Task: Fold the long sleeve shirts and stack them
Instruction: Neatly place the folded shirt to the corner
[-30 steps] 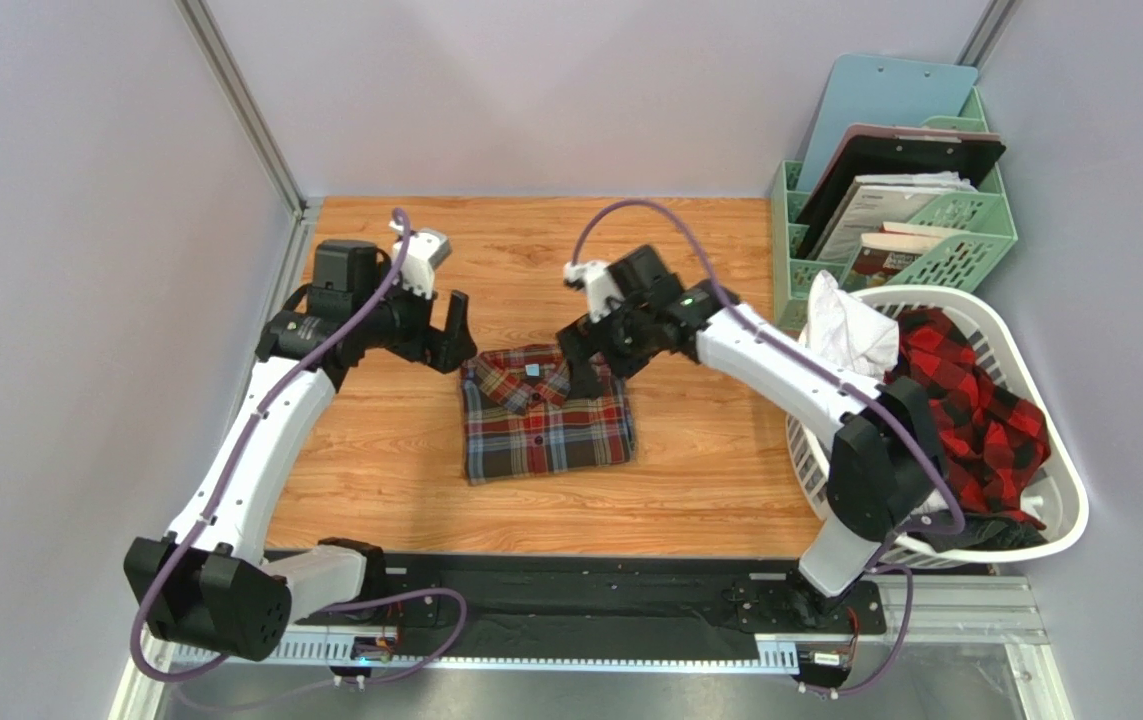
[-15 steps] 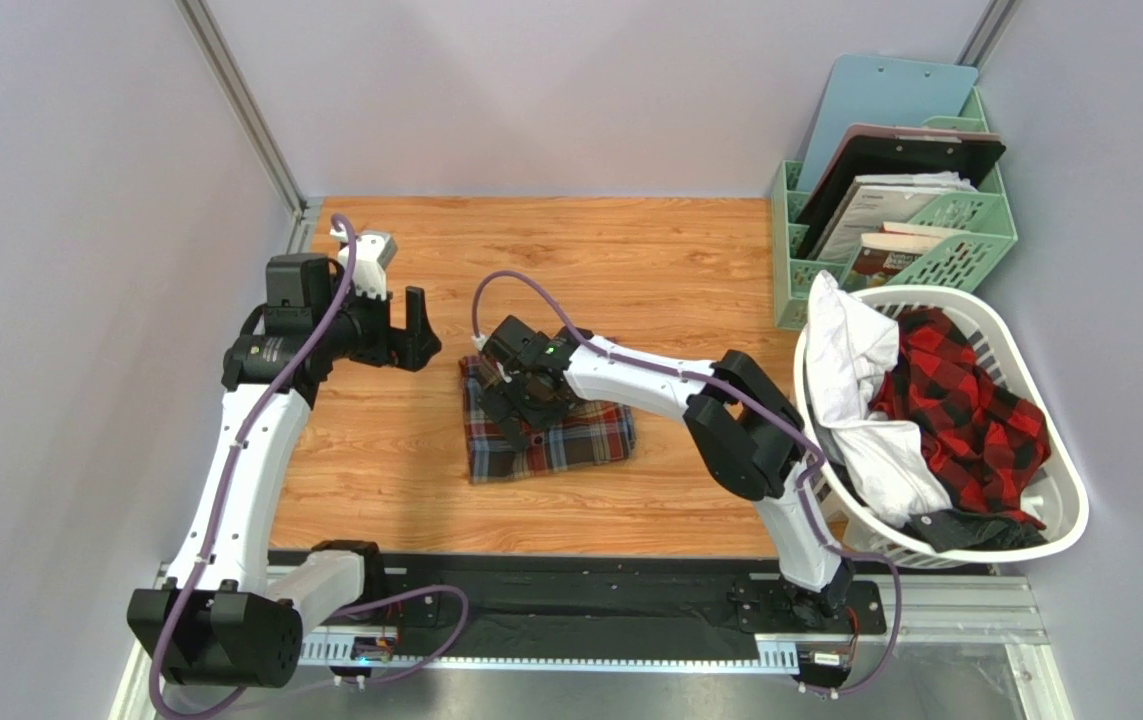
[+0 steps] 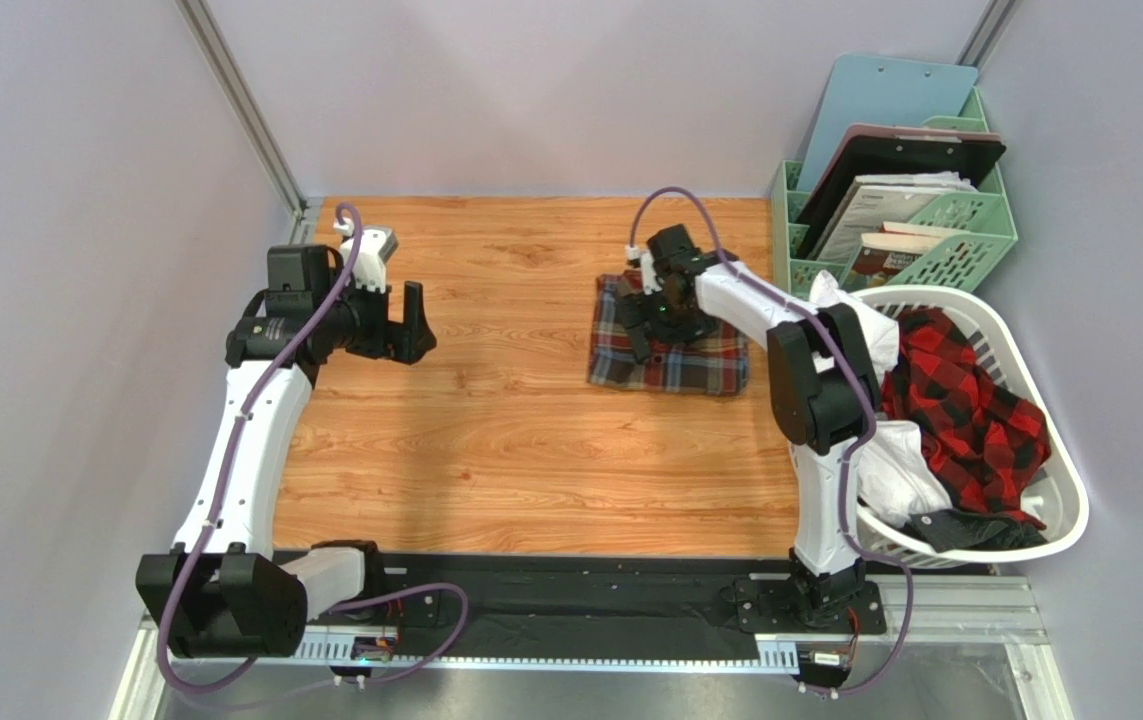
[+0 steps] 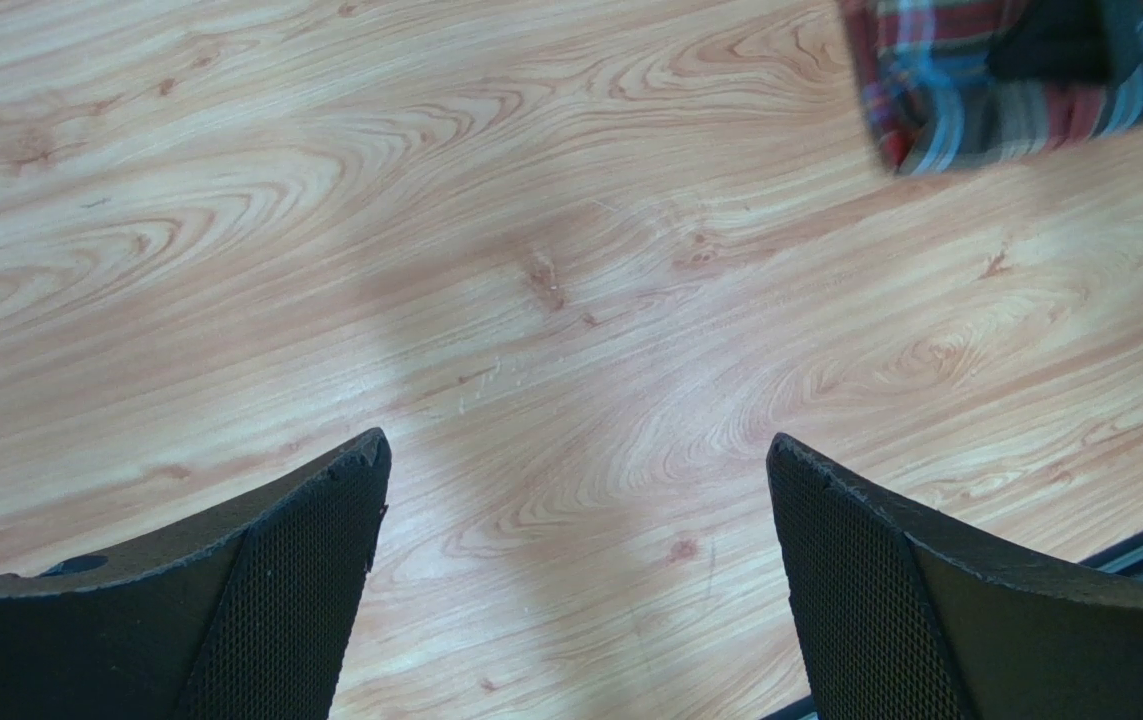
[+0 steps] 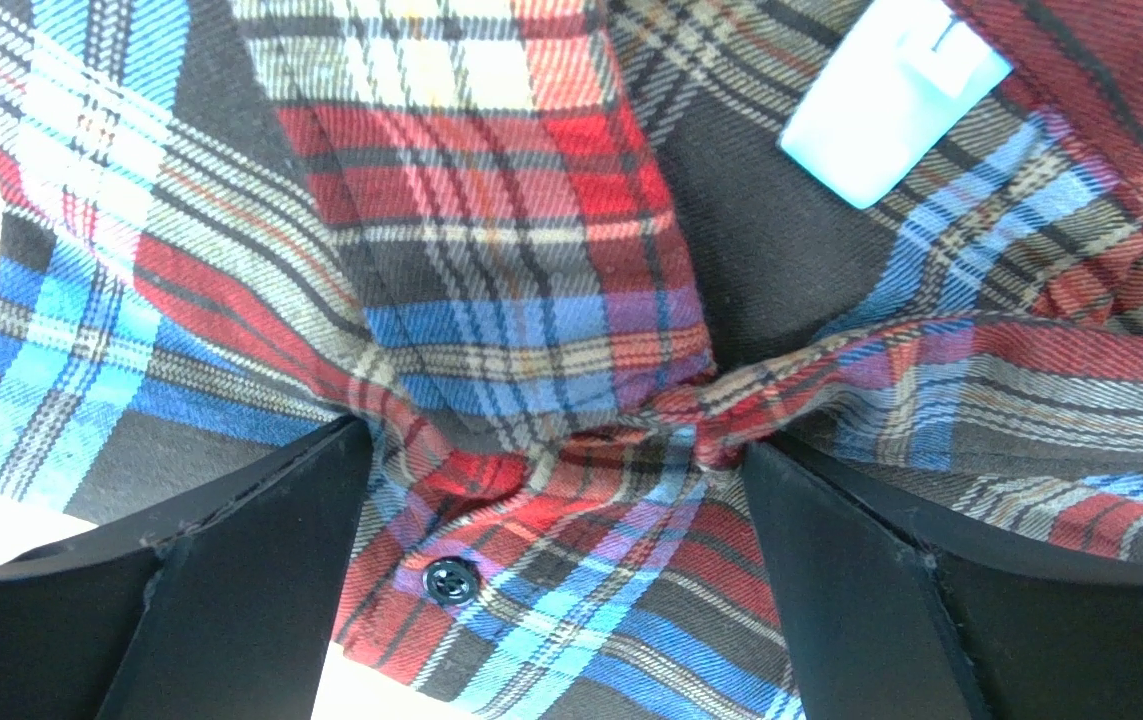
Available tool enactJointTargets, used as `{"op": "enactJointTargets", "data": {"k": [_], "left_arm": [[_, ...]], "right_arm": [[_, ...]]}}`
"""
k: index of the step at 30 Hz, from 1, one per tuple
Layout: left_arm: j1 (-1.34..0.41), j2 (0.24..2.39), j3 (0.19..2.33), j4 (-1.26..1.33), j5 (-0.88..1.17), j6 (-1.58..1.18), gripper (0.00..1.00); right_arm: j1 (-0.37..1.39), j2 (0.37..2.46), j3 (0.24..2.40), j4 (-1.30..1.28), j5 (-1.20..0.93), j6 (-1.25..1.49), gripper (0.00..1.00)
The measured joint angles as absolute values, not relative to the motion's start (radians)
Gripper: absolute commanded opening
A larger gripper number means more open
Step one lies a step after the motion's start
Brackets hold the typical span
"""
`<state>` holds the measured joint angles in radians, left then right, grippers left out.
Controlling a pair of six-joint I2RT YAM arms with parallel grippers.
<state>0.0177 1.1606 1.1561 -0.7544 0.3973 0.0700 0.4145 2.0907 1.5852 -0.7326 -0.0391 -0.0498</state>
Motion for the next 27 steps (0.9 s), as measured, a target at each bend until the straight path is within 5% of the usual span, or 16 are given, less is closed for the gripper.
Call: {"op": "enactJointTargets", "data": {"k": [18, 27], "left_arm": [[0.02, 1.175, 1.176, -0.79, 0.433, 0.111, 0.99], [0.02, 1.117, 1.182, -0.804, 0.437, 0.115, 0.99]], "right_arm": [[0.286, 2.173, 1.813, -0.922, -0.113, -0.296, 1.0], [0.309, 1.732, 1.483, -0.875, -0.13, -0.022, 1.0]]}}
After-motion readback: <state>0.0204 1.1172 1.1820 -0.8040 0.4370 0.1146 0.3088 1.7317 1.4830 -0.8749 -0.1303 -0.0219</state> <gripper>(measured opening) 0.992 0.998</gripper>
